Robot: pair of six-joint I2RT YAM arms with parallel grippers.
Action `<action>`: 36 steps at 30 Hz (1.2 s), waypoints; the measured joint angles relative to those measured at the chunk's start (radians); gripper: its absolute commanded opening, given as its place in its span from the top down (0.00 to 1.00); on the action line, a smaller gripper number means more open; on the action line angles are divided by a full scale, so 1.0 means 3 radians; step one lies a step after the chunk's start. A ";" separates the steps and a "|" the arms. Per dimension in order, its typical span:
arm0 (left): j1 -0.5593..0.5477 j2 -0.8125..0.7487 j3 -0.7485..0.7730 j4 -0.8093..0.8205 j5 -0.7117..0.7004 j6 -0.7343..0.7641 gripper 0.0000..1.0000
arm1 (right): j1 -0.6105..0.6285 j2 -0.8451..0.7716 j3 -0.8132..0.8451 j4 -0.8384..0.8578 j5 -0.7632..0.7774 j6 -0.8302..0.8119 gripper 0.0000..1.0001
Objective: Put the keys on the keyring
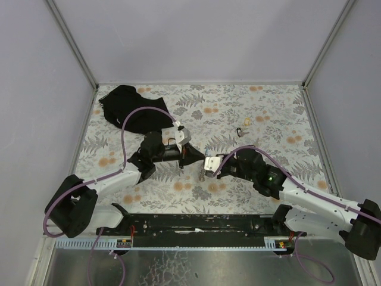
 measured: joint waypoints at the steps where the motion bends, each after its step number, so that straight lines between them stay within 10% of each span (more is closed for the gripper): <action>1: 0.0000 0.0000 -0.0018 0.0039 -0.0027 -0.0062 1.00 | 0.0000 0.0000 -0.0014 0.0032 0.0004 0.0013 1.00; 36: -0.0067 0.0209 -0.0799 0.1709 -0.1200 -0.1769 1.00 | -0.0015 0.0387 -0.0066 0.0472 -0.0132 0.0175 1.00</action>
